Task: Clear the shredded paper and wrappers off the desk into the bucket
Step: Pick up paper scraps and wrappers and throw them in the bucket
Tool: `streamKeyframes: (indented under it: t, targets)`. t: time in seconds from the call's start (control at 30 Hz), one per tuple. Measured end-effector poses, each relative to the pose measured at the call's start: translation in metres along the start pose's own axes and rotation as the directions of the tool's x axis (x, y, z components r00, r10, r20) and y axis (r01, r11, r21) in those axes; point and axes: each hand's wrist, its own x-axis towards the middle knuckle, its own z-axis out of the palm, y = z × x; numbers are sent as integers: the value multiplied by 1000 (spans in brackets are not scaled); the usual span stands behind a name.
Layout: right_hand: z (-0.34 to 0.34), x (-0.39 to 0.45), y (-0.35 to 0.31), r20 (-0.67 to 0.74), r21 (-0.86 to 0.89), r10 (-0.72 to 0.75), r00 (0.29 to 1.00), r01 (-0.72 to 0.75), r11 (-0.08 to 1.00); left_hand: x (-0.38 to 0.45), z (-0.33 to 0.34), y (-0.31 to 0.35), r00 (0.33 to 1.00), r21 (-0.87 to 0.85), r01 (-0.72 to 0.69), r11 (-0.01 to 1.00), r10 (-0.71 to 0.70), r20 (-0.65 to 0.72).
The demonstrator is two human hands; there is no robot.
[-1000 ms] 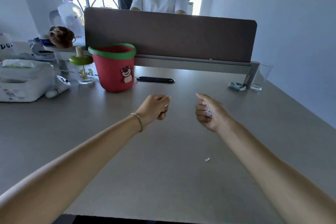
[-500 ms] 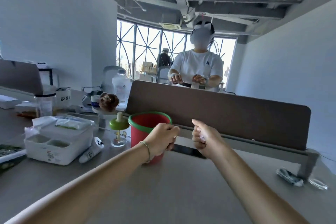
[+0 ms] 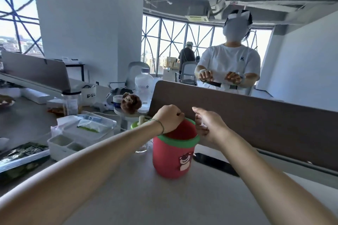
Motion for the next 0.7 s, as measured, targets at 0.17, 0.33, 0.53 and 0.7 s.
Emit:
streamKeyframes:
  t: [0.17, 0.33, 0.53, 0.7]
  targets:
    - [6, 25, -6, 12, -82, -49, 999, 50, 995, 17, 0, -12, 999, 211, 18, 977, -28, 41]
    - [14, 46, -6, 34, -124, -78, 996, 82, 989, 22, 9, -19, 998, 398, -58, 916, 37, 60]
    - [26, 69, 7, 41, -443, -354, 934, 335, 832, 25, 10, -33, 995, 442, -90, 893, 66, 71]
    - [34, 84, 13, 222, -780, -510, 831, 465, 418, 21, -2, -44, 994, 398, -56, 916, 13, 111]
